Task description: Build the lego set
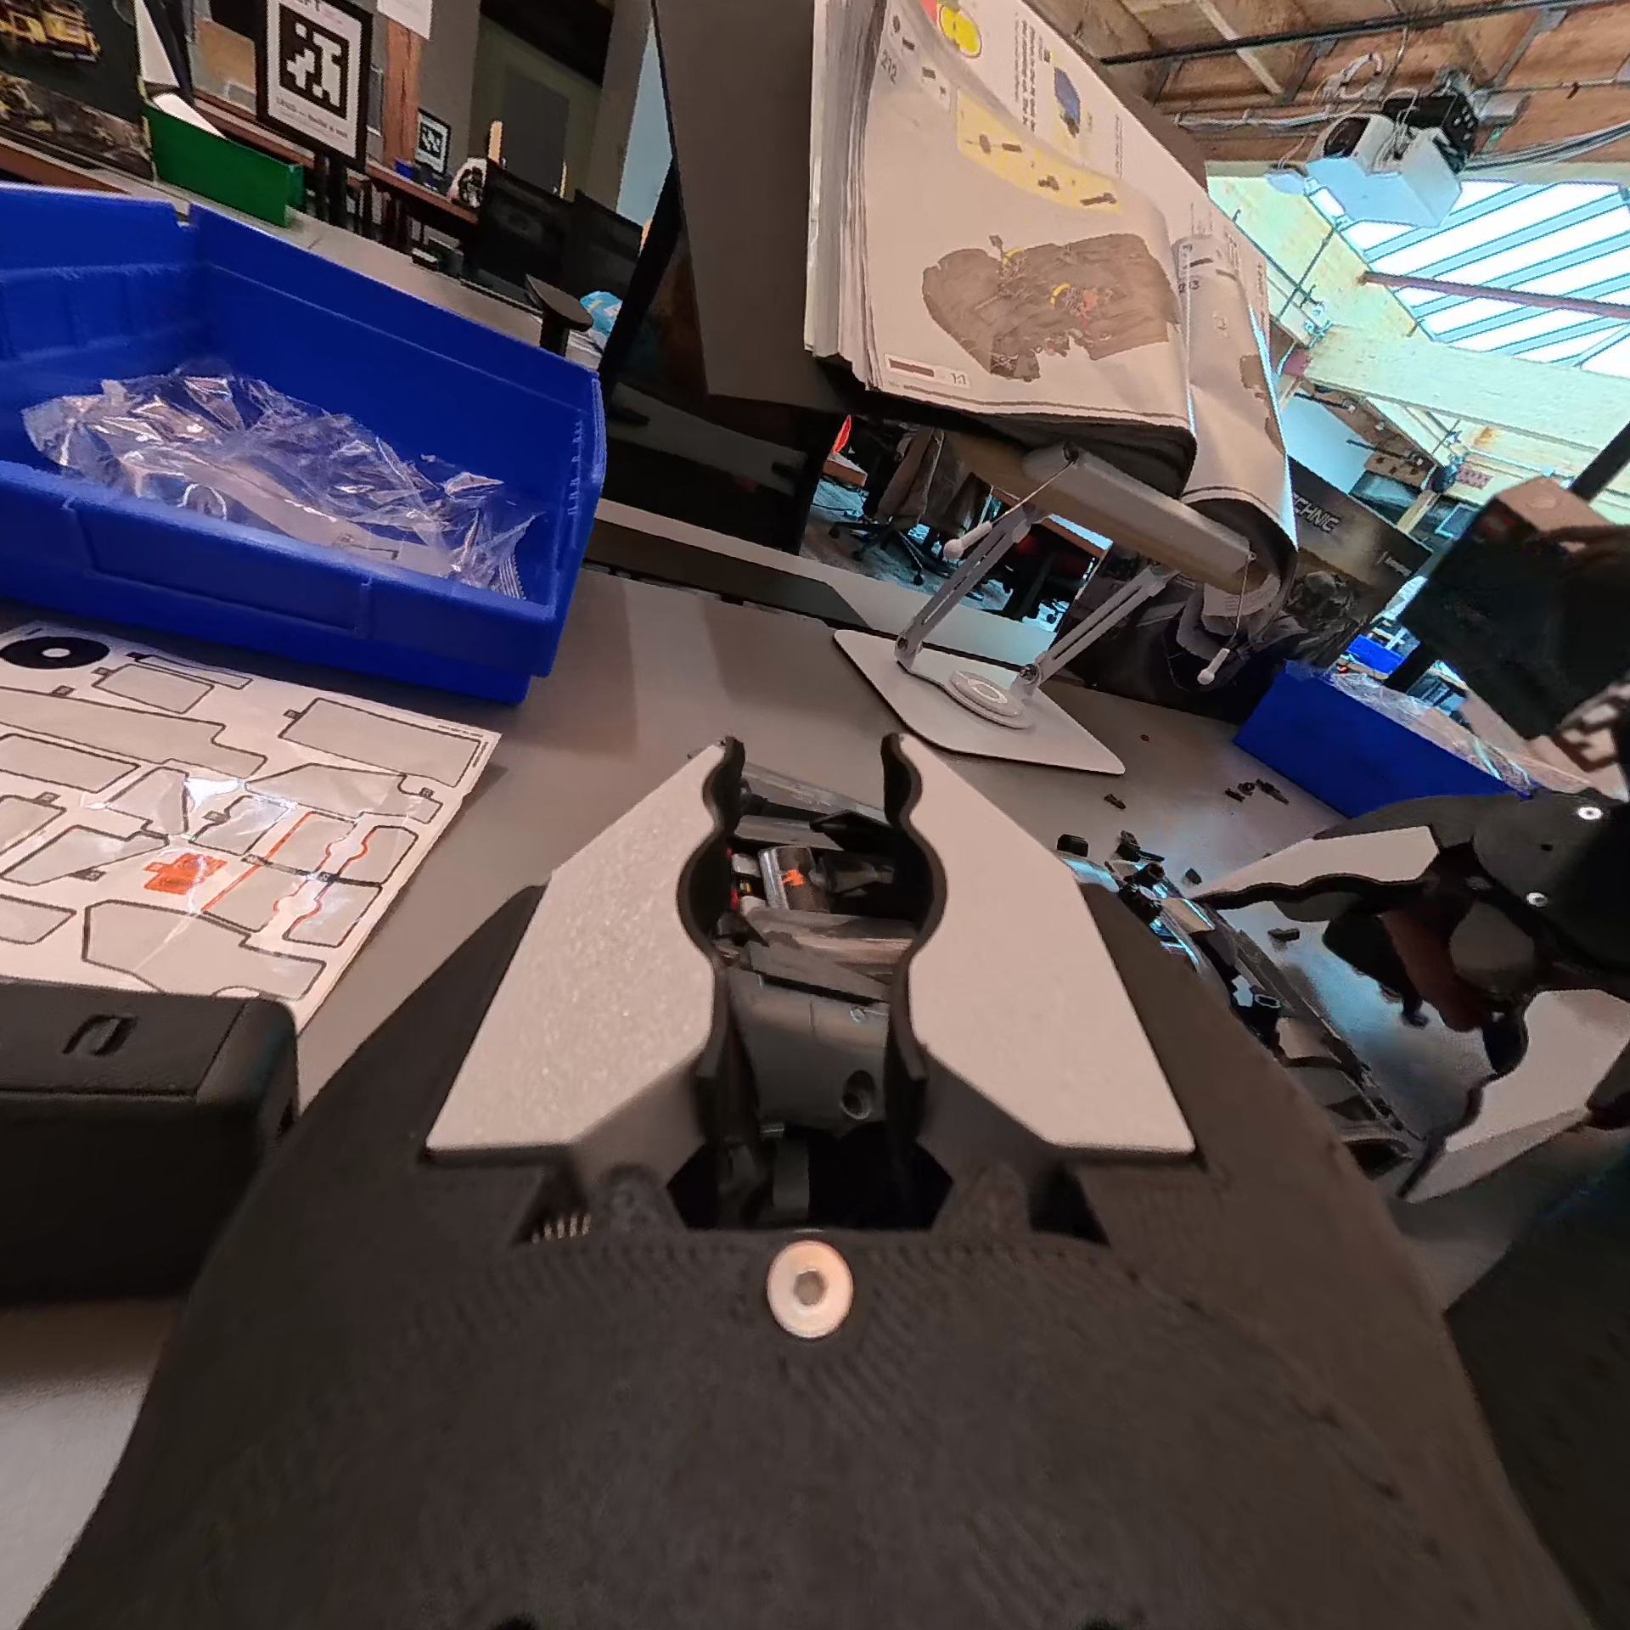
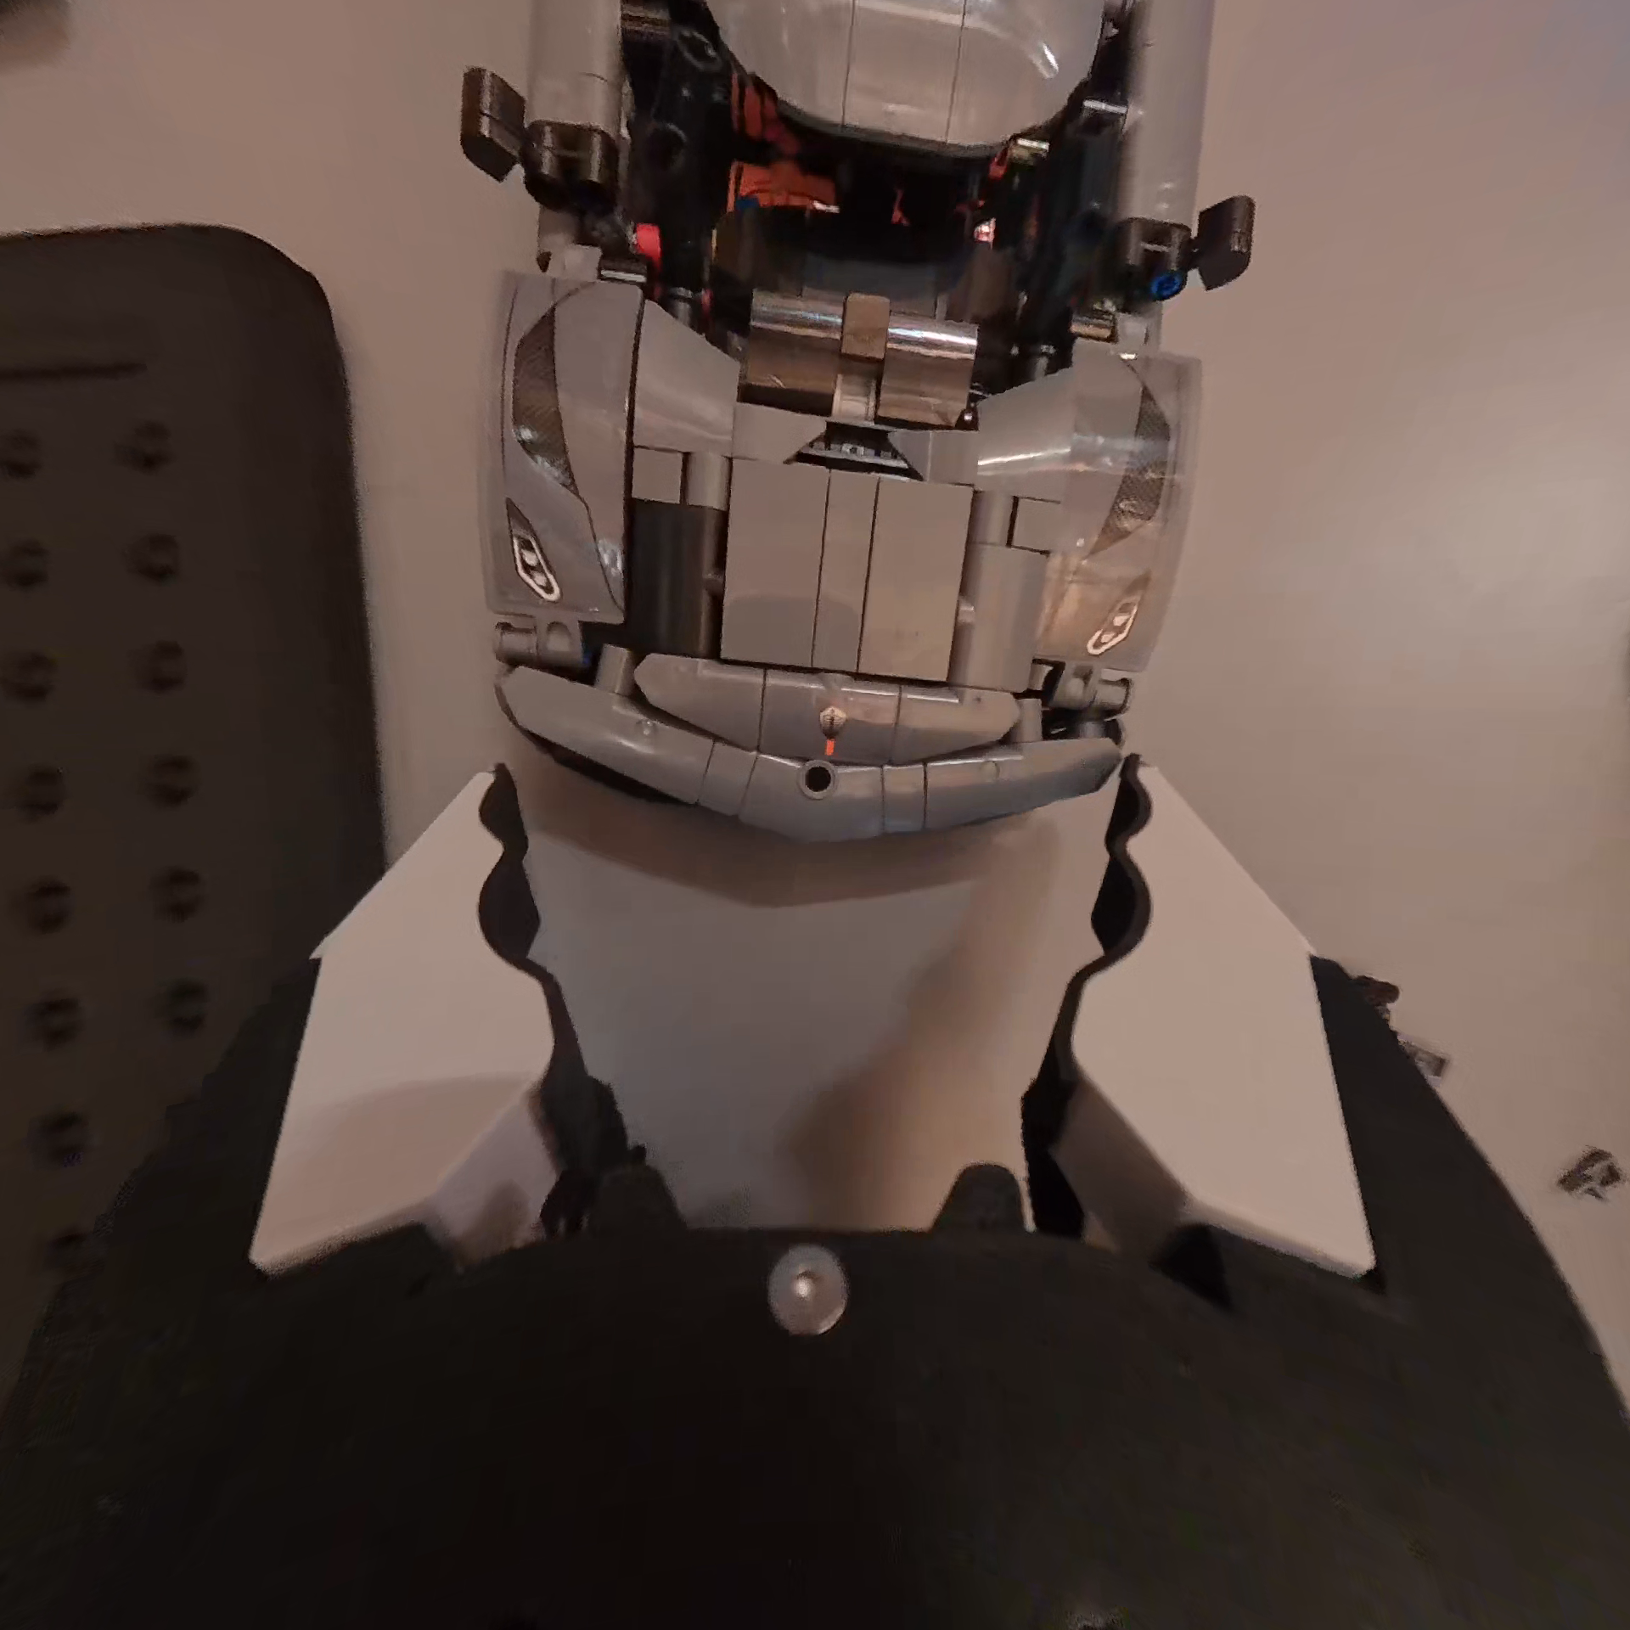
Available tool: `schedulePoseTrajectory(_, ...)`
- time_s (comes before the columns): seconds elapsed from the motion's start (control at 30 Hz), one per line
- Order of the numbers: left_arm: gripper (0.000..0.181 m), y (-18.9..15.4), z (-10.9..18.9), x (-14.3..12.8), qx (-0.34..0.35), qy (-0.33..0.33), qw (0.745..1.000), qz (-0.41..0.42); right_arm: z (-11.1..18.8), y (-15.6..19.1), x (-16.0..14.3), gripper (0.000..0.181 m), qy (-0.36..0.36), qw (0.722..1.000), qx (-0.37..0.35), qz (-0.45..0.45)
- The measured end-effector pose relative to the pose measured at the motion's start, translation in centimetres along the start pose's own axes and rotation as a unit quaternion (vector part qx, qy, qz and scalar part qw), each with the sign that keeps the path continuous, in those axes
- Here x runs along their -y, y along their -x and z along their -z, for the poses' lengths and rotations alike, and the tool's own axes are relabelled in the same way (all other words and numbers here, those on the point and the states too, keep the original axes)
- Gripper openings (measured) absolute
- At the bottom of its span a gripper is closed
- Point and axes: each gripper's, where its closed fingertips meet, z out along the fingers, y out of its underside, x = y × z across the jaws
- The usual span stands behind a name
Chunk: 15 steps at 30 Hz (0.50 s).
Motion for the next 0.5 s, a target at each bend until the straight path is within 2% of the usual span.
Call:
schedulePoseTrajectory(0.2,0.031,0.1,0.0,-0.1,-0.007,0.001,1.000,0.014,-0.9,-0.4,0.0,0.147,-0.002,1.000,-0.018,-0.026)
schedulePoseTrajectory(0.5,0.020,-0.2,-0.3,-0.5,-0.007,0.015,1.000,0.008,-1.6,-0.5,-0.4,0.140,0.001,1.000,-0.002,-0.022)
